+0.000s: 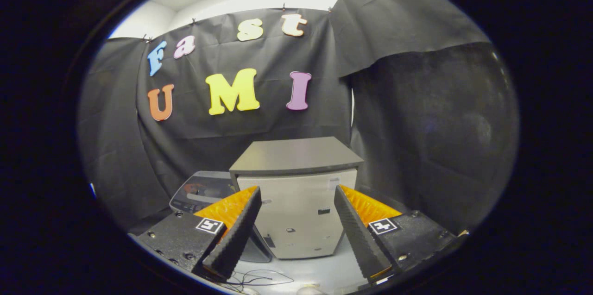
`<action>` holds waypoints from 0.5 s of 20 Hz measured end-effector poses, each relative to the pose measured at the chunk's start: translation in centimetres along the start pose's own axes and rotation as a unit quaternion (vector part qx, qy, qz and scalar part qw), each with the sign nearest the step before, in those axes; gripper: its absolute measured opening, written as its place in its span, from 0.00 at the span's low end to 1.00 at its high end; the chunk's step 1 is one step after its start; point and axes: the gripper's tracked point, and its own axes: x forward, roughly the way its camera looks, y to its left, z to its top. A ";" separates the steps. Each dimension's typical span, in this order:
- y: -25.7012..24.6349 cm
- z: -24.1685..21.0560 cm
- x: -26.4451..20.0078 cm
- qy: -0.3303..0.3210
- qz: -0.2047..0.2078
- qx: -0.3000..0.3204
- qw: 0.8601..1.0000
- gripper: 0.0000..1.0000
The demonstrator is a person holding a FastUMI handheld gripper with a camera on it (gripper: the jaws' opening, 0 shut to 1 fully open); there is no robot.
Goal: Put the clothes into the washing machine and then close the washing machine lid.
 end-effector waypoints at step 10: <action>-4.3 -7.1 -7.6 0.026 -0.004 -0.004 1.000 0.99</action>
